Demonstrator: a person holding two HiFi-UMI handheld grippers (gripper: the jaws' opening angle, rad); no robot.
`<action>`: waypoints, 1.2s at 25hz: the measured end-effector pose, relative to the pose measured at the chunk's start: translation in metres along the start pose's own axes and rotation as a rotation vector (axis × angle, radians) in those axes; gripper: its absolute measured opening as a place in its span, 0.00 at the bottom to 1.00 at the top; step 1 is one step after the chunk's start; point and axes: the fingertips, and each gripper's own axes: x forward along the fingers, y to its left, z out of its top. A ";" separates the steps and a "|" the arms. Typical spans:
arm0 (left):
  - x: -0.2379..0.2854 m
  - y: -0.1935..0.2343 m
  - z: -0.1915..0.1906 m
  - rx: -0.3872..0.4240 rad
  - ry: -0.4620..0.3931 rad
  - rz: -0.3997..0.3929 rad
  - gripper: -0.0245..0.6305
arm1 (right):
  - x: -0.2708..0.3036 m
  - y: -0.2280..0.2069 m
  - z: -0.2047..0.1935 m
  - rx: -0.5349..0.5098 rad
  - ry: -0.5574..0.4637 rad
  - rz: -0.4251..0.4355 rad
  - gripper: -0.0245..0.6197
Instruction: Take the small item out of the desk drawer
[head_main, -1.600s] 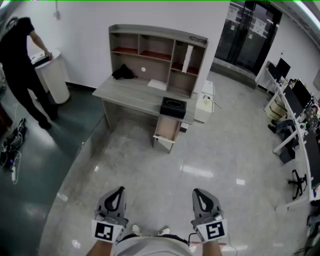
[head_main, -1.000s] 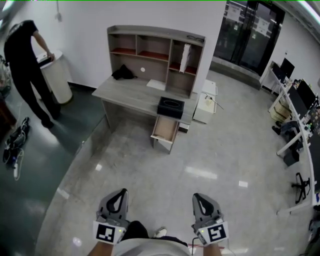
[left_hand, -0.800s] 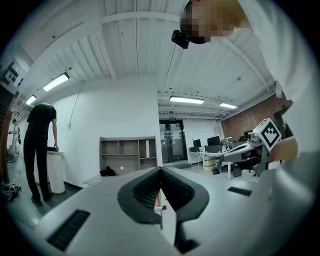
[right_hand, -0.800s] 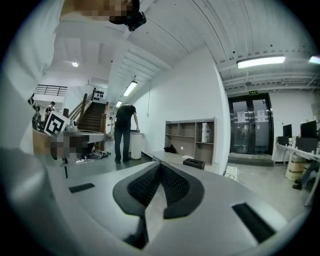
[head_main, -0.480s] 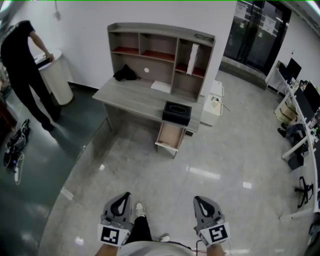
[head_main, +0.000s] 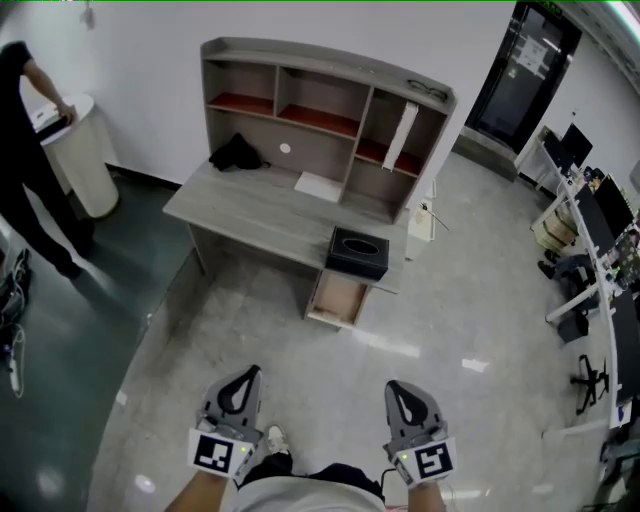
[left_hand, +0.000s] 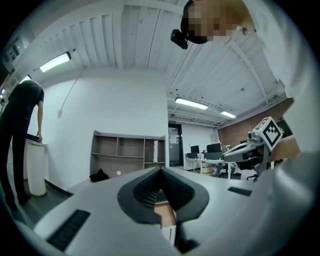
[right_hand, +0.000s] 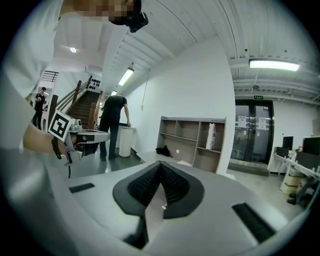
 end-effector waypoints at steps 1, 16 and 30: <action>0.007 0.008 -0.001 -0.008 -0.001 -0.008 0.06 | 0.007 -0.001 0.002 0.001 0.006 -0.012 0.07; 0.107 0.009 -0.017 -0.032 0.035 -0.054 0.06 | 0.064 -0.082 -0.022 -0.017 0.049 -0.065 0.07; 0.154 0.003 -0.035 0.005 0.118 0.054 0.06 | 0.146 -0.127 -0.099 -0.065 0.192 0.117 0.08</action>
